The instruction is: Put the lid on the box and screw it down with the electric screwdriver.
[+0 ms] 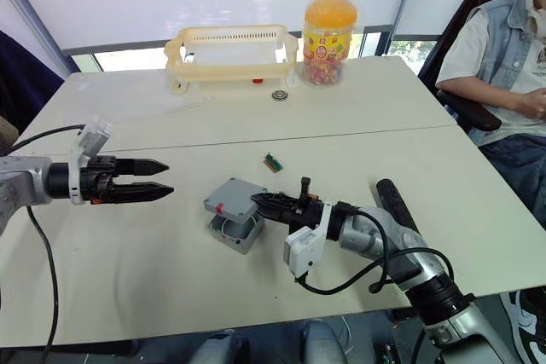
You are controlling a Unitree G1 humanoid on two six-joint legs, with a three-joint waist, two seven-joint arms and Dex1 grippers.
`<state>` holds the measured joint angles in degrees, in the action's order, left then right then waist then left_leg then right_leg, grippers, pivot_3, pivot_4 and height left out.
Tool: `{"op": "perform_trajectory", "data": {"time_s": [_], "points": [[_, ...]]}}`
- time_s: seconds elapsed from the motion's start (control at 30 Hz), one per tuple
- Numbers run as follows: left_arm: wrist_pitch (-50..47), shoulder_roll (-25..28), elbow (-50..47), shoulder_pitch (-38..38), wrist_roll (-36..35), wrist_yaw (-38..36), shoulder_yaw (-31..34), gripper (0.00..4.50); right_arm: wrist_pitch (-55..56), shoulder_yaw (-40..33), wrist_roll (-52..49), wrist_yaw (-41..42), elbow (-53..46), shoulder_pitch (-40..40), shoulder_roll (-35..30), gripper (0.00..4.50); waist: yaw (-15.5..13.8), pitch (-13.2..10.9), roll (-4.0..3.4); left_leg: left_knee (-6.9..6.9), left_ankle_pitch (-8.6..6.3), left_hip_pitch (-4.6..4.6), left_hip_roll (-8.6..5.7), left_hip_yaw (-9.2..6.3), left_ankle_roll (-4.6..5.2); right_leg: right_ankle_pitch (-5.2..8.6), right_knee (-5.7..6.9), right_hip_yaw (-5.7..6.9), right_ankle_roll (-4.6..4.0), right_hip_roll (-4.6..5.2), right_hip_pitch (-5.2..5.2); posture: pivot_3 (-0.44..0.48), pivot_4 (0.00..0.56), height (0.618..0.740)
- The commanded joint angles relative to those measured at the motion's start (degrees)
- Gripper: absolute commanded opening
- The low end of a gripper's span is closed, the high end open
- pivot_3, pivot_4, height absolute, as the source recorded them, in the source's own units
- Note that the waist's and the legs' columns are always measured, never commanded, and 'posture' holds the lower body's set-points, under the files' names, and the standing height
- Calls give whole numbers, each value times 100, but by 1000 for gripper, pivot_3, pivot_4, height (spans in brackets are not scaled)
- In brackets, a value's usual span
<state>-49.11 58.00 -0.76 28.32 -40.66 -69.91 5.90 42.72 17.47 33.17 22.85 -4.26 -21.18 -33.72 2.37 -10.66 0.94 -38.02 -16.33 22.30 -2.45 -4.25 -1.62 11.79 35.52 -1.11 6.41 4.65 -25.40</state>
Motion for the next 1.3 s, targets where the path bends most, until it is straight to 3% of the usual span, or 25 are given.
{"op": "perform_trajectory", "data": {"time_s": [0.03,0.47,1.3], "points": [[138,-108,72,228,150,-12,-85,4442,-83,85,270,-145,-79,17,148,486,1,0,0,0,0,0,0,0,0,0,2,0,0,-1,0,0,150,740],[121,-548,10,454,370,74,-256,4442,280,359,589,-311,432,-179,66,486,4,1,1,-4,0,-1,0,0,0,0,4,0,0,0,2,0,150,740],[-85,-740,-268,280,181,402,-116,4442,726,554,1200,-843,900,-551,16,486,1,1,1,-8,2,-4,0,-2,-2,0,10,-1,0,0,3,0,150,740]]}}
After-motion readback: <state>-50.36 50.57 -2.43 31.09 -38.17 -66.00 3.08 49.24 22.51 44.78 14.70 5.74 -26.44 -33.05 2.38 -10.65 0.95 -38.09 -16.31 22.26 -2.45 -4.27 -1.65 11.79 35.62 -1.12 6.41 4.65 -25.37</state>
